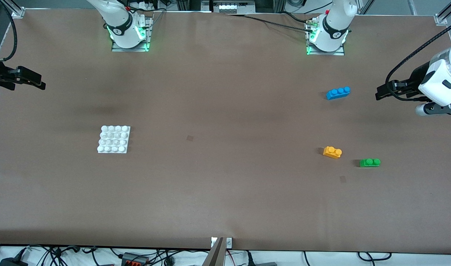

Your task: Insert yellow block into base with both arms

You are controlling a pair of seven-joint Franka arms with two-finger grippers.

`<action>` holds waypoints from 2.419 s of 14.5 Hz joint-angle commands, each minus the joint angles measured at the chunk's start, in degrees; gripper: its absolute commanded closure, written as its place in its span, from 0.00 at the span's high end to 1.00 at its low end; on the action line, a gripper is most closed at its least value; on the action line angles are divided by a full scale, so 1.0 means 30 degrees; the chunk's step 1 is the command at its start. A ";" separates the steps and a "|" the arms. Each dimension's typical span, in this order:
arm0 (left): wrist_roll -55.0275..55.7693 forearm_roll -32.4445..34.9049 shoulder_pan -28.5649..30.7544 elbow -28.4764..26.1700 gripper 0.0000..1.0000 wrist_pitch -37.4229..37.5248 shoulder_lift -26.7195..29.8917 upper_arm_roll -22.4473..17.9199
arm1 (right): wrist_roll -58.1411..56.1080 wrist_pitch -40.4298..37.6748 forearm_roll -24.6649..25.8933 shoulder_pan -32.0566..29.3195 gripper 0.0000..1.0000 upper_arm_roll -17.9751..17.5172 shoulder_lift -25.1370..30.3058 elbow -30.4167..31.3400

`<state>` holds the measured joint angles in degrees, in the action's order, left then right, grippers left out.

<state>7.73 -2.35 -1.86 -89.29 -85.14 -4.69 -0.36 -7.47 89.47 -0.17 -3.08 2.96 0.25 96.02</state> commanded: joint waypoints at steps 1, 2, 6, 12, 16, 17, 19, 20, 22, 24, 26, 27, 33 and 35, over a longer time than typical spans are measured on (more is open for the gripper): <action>0.0206 0.0080 -0.0025 0.0292 1.00 0.0285 0.0040 0.0060 | -0.0262 -0.0408 -0.0088 0.0266 1.00 0.0040 -0.0345 -0.0426; 0.0206 0.0080 -0.0053 0.0292 1.00 0.0285 0.0040 0.0031 | -0.0206 -0.0437 -0.0291 0.0295 1.00 0.0011 -0.0637 -0.0426; 0.0176 0.0080 -0.0024 0.0263 1.00 0.0314 0.0040 0.0060 | -0.0118 -0.0408 0.0087 0.0559 1.00 0.0010 -0.1953 -0.0426; 0.0030 0.0080 -0.0024 0.0263 1.00 0.0314 0.0040 0.0060 | 0.0174 0.2628 -0.0264 0.1726 1.00 -0.0019 -0.7427 -0.0163; -0.0029 0.0080 0.0005 0.0263 1.00 0.0577 0.0040 0.0060 | 0.2308 0.4743 -0.0409 0.1556 1.00 0.0010 -0.9076 0.0713; -0.0029 0.0080 0.0034 0.0263 1.00 0.0578 0.0040 0.0060 | 0.2459 0.5444 -0.0585 0.1323 1.00 0.0010 -0.9077 0.1181; 0.0058 0.0080 -0.0024 0.0263 1.00 0.0607 0.0040 0.0060 | 0.2519 0.6996 -0.1460 0.0999 1.00 0.0010 -0.9193 0.2177; 0.0088 0.0080 -0.0024 0.0292 1.00 0.0607 0.0040 0.0060 | 0.2461 0.7816 -0.1755 0.0998 1.00 0.0010 -0.9339 0.2646; 0.0118 0.0079 -0.0257 0.0467 1.00 0.0578 0.0011 0.0089 | 0.2460 0.9486 -0.1788 0.0998 1.00 0.0010 -0.9662 0.3525; 0.0235 0.0080 -0.0551 0.0380 1.00 0.0636 -0.0571 0.0148 | 0.2460 1.1330 -0.1788 0.0998 1.00 0.0010 -0.9897 0.4520; 0.0118 0.0080 -0.0551 0.0177 1.00 0.0636 -0.0896 0.0148 | 0.2431 1.2478 -0.1788 0.1085 1.00 0.0010 -0.9956 0.5255; 0.0176 0.0051 -0.0668 0.0175 1.00 0.0607 -0.1507 0.0380 | 0.2344 1.2773 -0.1788 0.1086 1.00 -0.0019 -0.9985 0.5374; -0.0175 0.0256 -0.0374 -0.2217 1.00 -0.3511 -0.4179 0.0881 | 0.2197 1.3683 -0.1788 0.1203 0.72 -0.0077 -1.0805 0.5317; -0.0146 0.0227 -0.0434 -0.4618 1.00 -0.7780 -0.4324 0.0910 | 0.2226 1.3801 -0.1817 0.1494 0.72 -0.0107 -1.0951 0.5288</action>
<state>7.81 -2.34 -3.25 -96.14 -99.59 -19.08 1.84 -0.67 128.36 -4.96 0.29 2.94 -31.15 111.24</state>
